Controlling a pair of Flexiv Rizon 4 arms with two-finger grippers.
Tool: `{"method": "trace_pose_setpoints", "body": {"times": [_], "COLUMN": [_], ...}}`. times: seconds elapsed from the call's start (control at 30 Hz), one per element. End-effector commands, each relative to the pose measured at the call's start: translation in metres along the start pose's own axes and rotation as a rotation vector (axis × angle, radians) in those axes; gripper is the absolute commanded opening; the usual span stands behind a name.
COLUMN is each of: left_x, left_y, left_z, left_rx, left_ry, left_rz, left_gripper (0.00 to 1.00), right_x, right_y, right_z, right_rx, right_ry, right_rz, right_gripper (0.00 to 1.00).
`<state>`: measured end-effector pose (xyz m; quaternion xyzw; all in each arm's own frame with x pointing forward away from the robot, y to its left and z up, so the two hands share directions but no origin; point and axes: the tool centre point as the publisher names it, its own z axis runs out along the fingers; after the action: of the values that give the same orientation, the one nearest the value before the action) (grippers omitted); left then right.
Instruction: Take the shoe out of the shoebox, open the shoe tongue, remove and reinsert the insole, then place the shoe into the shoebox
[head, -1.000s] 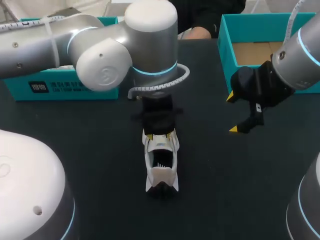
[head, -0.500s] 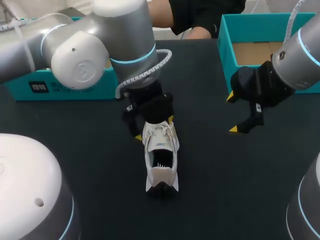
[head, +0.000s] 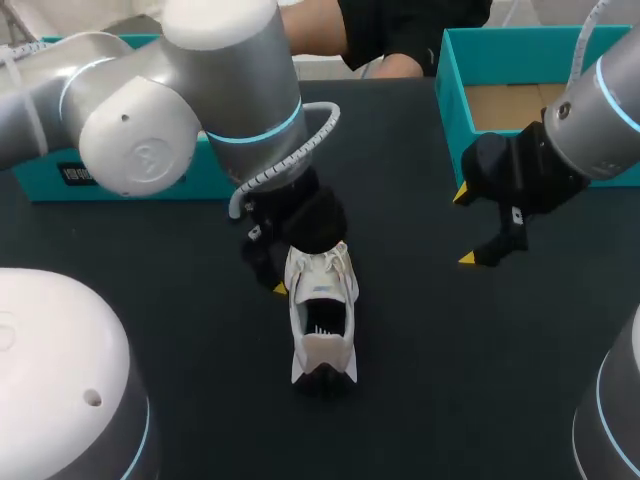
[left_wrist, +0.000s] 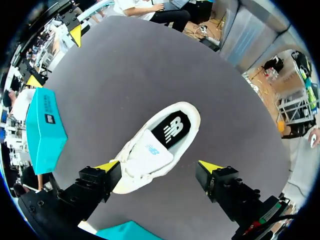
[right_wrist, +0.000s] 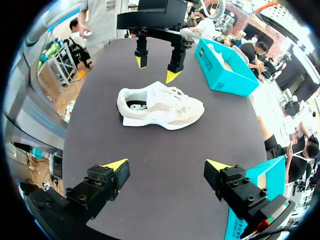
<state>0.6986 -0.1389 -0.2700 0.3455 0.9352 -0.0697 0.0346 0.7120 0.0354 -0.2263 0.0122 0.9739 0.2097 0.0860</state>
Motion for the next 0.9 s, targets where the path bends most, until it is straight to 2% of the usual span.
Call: {"method": "trace_pose_setpoints", "body": {"times": [0.03,0.07,0.17,0.4,0.63,0.9], "left_x": [0.023,0.027,0.034,0.041,0.051,0.054], "left_y": [0.004,0.004,0.002,-0.017,-0.046,-0.053], "left_z": [0.000,0.002,0.006,0.007,0.009,0.011], "left_rx": [-0.033,-0.001,0.019,-0.015,0.021,0.032], "left_ry": [-0.132,-0.163,-0.180,-0.162,-0.153,-0.139], "left_rz": [-0.510,-0.567,-0.641,-0.609,-0.587,-0.574], "left_gripper": [1.00,1.00,1.00,1.00,1.00,1.00], "right_x": [0.001,0.001,0.001,0.001,0.001,0.001], "right_y": [0.000,0.000,0.000,0.000,0.000,0.000], "right_z": [0.001,0.001,0.001,0.001,0.001,0.001], "right_rx": [0.001,0.001,0.001,0.001,0.001,0.001], "right_ry": [-0.002,-0.002,-0.002,-0.002,-0.002,-0.002], "right_rz": [0.000,0.000,0.000,0.000,0.000,0.000], "right_gripper": [1.00,1.00,1.00,1.00,1.00,1.00]}}
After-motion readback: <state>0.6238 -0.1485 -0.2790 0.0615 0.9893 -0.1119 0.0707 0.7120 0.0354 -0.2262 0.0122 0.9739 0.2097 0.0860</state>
